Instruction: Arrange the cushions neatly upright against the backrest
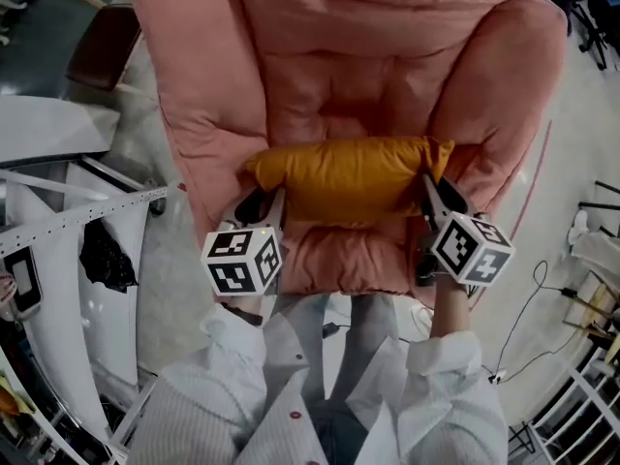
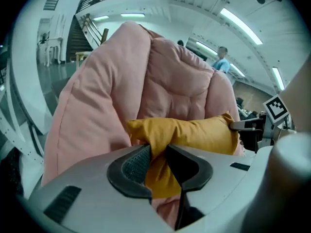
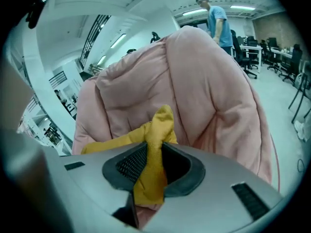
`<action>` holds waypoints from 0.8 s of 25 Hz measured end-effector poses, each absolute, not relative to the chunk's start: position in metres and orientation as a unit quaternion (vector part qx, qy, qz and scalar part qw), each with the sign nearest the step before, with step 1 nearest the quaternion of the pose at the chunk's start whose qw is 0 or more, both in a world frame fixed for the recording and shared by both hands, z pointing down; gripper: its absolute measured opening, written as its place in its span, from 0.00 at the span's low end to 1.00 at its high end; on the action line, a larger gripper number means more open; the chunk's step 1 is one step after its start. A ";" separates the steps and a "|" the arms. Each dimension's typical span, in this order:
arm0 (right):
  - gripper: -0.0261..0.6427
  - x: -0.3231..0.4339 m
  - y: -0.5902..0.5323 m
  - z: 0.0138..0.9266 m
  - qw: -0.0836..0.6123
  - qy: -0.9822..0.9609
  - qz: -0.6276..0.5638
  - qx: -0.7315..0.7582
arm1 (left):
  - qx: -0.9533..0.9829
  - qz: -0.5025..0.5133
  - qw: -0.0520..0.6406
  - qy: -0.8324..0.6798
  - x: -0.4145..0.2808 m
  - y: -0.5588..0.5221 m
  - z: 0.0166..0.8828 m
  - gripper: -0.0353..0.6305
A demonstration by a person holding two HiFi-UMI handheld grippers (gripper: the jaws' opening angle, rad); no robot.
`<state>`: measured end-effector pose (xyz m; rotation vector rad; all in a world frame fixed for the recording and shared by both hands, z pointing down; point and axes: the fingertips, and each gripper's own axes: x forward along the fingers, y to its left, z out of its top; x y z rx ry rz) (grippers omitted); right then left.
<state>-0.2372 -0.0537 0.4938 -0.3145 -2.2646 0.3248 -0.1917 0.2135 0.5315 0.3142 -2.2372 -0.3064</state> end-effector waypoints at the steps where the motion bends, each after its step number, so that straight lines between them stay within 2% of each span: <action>1: 0.18 -0.238 -0.058 0.495 0.404 -0.897 0.136 -0.115 | 0.135 -0.117 0.416 -0.892 -0.199 0.211 0.530 0.23; 9: 0.18 -0.244 -0.065 0.522 0.421 -0.888 0.172 -0.066 | 0.163 -0.110 0.426 -0.883 -0.233 0.211 0.542 0.23; 20: 0.21 -0.262 -0.068 0.576 0.461 -0.872 0.146 -0.080 | 0.149 -0.130 0.462 -0.865 -0.243 0.211 0.587 0.23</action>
